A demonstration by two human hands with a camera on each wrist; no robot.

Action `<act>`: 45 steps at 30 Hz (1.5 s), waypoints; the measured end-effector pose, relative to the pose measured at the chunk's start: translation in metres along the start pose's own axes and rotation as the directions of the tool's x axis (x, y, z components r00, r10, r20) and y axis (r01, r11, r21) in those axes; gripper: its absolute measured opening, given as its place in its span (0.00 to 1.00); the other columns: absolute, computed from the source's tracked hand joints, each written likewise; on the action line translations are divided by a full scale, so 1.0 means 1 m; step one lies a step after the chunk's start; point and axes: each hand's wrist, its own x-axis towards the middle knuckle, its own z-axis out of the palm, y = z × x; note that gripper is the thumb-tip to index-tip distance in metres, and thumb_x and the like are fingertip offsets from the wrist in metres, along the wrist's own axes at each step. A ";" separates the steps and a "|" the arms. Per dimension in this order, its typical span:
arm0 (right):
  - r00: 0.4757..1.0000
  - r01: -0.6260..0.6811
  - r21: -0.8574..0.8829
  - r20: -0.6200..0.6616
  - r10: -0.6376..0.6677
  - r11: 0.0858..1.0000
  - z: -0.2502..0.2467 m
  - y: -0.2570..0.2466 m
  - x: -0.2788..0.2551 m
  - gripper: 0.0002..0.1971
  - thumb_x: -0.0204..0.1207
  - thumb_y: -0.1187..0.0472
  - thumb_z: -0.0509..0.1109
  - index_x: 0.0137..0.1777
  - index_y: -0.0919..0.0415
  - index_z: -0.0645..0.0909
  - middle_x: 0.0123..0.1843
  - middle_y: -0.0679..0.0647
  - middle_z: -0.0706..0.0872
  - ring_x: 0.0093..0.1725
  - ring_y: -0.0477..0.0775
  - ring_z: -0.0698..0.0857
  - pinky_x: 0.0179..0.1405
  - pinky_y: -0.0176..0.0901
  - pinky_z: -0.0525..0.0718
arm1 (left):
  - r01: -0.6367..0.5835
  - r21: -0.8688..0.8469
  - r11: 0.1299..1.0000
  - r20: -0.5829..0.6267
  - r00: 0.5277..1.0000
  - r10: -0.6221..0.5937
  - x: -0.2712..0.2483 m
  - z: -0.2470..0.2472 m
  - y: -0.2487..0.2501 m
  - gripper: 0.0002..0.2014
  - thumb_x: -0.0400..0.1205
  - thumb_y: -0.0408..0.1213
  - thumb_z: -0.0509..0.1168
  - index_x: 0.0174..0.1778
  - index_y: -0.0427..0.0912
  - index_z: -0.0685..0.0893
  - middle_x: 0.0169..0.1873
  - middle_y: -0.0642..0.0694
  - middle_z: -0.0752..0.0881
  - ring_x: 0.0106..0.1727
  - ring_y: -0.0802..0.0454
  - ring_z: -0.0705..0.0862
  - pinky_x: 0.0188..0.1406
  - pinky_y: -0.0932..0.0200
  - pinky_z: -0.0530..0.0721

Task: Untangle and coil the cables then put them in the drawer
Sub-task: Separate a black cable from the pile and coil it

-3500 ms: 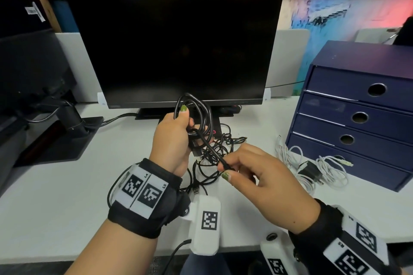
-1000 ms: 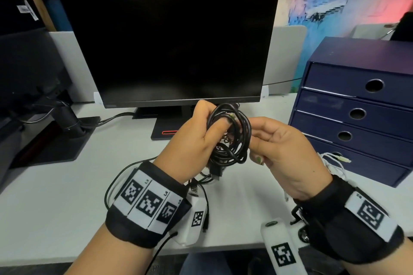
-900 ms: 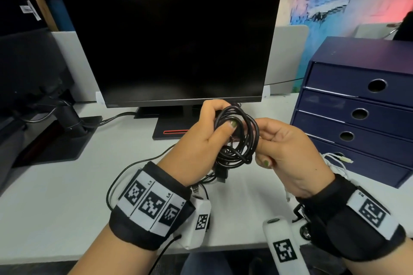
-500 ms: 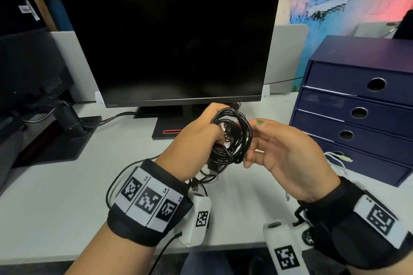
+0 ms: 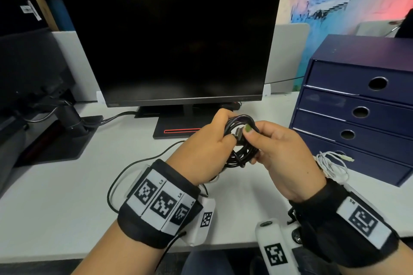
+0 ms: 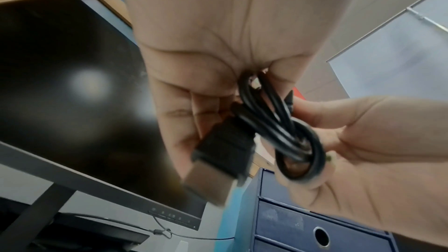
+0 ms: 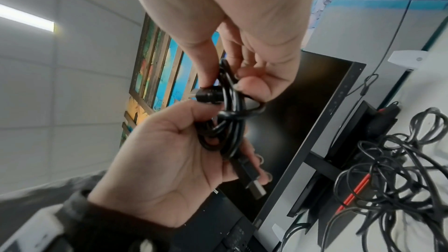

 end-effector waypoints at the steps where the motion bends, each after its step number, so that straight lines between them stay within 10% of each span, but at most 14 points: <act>1: 1.000 -0.016 0.023 0.004 0.016 1.000 0.000 -0.001 0.000 0.08 0.80 0.63 0.66 0.47 0.65 0.86 0.37 0.56 0.87 0.33 0.51 0.79 0.30 0.41 0.74 | -0.006 -0.012 1.000 -0.007 1.000 0.006 0.000 0.000 -0.001 0.10 0.86 0.40 0.53 0.59 0.60 0.68 0.43 0.44 0.87 0.42 0.41 0.87 0.38 0.38 0.86; 7: 0.999 -0.048 0.138 0.008 0.047 0.989 -0.001 -0.009 0.001 0.09 0.81 0.65 0.64 0.58 0.60 0.82 0.42 0.59 0.89 0.42 0.60 0.84 0.44 0.55 0.78 | -0.141 -0.037 0.989 -0.044 0.989 0.140 -0.002 0.007 -0.010 0.19 0.88 0.41 0.53 0.74 0.62 0.63 0.54 0.50 0.84 0.49 0.46 0.87 0.44 0.42 0.87; 11: 0.995 0.100 -0.052 -0.014 -0.101 0.994 0.000 -0.013 0.000 0.24 0.82 0.67 0.63 0.67 0.35 0.69 0.44 0.59 0.91 0.45 0.66 0.88 0.41 0.61 0.84 | -0.231 -0.046 0.972 -0.056 0.972 0.228 -0.001 0.011 -0.017 0.23 0.88 0.39 0.52 0.79 0.60 0.61 0.66 0.55 0.77 0.60 0.64 0.80 0.55 0.65 0.83; 16: 0.991 0.131 -0.141 0.029 -0.128 0.981 0.001 -0.012 0.000 0.16 0.82 0.67 0.63 0.61 0.45 0.79 0.39 0.61 0.89 0.32 0.62 0.80 0.27 0.47 0.78 | -0.394 0.164 0.905 -0.263 0.866 0.425 0.000 0.012 -0.027 0.30 0.80 0.26 0.63 0.76 0.53 0.70 0.69 0.54 0.67 0.73 0.64 0.67 0.72 0.67 0.69; 26: 0.989 0.145 -0.248 0.027 -0.143 0.958 0.002 -0.012 0.002 0.11 0.83 0.64 0.64 0.59 0.49 0.81 0.36 0.57 0.88 0.24 0.50 0.79 0.22 0.43 0.80 | -0.357 0.227 0.906 -0.379 0.825 0.420 -0.001 0.006 -0.028 0.14 0.76 0.49 0.65 0.53 0.49 0.88 0.48 0.58 0.76 0.55 0.66 0.75 0.54 0.71 0.78; 30: 0.991 0.101 -0.269 -0.056 -0.121 0.958 -0.002 -0.014 0.006 0.10 0.82 0.65 0.64 0.56 0.49 0.81 0.34 0.58 0.87 0.21 0.50 0.78 0.21 0.41 0.81 | -0.250 0.450 0.857 -0.419 0.789 0.450 0.001 0.010 -0.029 0.11 0.77 0.45 0.67 0.52 0.47 0.86 0.46 0.55 0.70 0.50 0.59 0.67 0.54 0.74 0.66; 35: 0.987 0.093 -0.353 -0.088 -0.131 0.931 -0.002 -0.010 0.007 0.10 0.81 0.64 0.65 0.55 0.48 0.80 0.34 0.56 0.88 0.21 0.45 0.80 0.21 0.37 0.79 | -0.254 0.424 0.869 -0.312 0.860 0.404 -0.003 0.019 -0.027 0.09 0.77 0.42 0.69 0.52 0.47 0.81 0.46 0.55 0.78 0.49 0.56 0.74 0.50 0.58 0.77; 39: 0.981 0.149 -0.425 -0.053 -0.189 0.893 -0.001 -0.011 0.005 0.09 0.81 0.60 0.66 0.53 0.42 0.80 0.34 0.52 0.88 0.24 0.41 0.81 0.23 0.28 0.78 | -0.233 0.356 0.905 -0.295 0.891 0.346 -0.002 0.020 -0.019 0.09 0.77 0.42 0.72 0.50 0.49 0.80 0.37 0.63 0.75 0.43 0.61 0.72 0.44 0.68 0.70; 45: 0.970 0.226 -0.606 0.064 -0.236 0.762 0.000 -0.010 0.011 0.13 0.83 0.60 0.63 0.60 0.42 0.83 0.47 0.39 0.87 0.41 0.34 0.83 0.37 0.19 0.76 | -0.315 0.392 0.865 -0.391 0.793 0.466 -0.003 0.016 -0.019 0.08 0.74 0.33 0.71 0.47 0.46 0.85 0.42 0.59 0.83 0.49 0.58 0.77 0.51 0.68 0.74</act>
